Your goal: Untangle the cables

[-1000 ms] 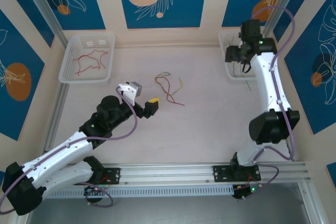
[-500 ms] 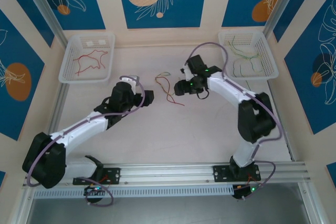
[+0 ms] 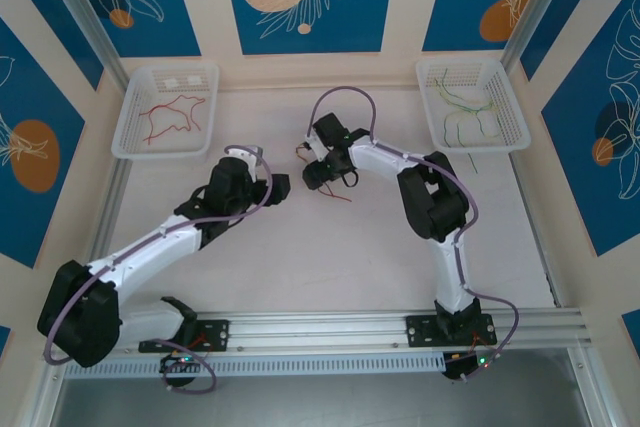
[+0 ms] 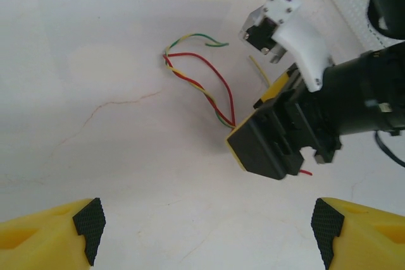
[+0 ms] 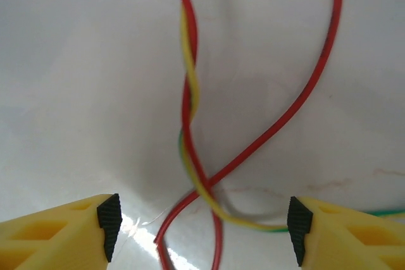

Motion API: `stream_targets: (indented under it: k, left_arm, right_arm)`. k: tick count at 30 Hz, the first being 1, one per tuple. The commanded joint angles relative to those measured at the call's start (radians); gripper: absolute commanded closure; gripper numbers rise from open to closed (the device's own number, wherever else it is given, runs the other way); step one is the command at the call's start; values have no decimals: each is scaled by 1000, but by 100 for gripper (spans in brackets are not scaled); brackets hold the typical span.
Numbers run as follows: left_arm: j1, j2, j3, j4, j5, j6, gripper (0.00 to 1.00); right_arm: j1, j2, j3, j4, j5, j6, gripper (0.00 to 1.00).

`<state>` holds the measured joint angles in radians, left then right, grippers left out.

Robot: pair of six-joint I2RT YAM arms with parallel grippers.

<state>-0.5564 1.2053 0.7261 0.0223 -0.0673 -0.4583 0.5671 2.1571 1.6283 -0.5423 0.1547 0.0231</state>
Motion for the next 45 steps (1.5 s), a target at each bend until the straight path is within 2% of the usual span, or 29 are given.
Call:
stream_targets:
  k: [1,6,13,18,21,25,28,32,34,39,45]
  left_arm:
    - [5,-33,-20,-25,-23,7,14]
    - [4,-43,-20,-29,-26,6,14]
    - [6,-24,-7,-19,-16,1,14]
    - [5,-18,-5,-15,-15,1,14]
    - [4,-20,-2,-20,-17,8,14]
    - [5,-32,-7,-23,-23,15,14]
    - [5,-39,-13,-21,-29,14,14]
    - [5,-55,-17,-23,-22,14,14]
    - [6,-68,-23,-27,-21,14,14]
    - [5,-97,-33,-30,-26,11,14]
    - [5,-106,-37,-35,-28,6,14]
  right_arm:
    - [-32,44,63,-56,-27,-9,34]
    - [-56,-21,-11,-45,-165,48,36]
    - [-30,-119,-74,-103,-370,141,48]
    - [7,-214,-134,-65,-517,187,43]
    - [17,-288,-156,-48,-487,166,41]
    - [40,-354,-203,-21,-174,32,39]
    - [19,-358,-246,31,-95,-124,40]
    - [-61,-291,-236,28,-164,-313,41]
    - [-91,-273,-235,23,-215,-430,47]
    - [-137,-285,-284,135,-313,-654,46]
    - [-136,-165,-157,92,-293,-804,48]
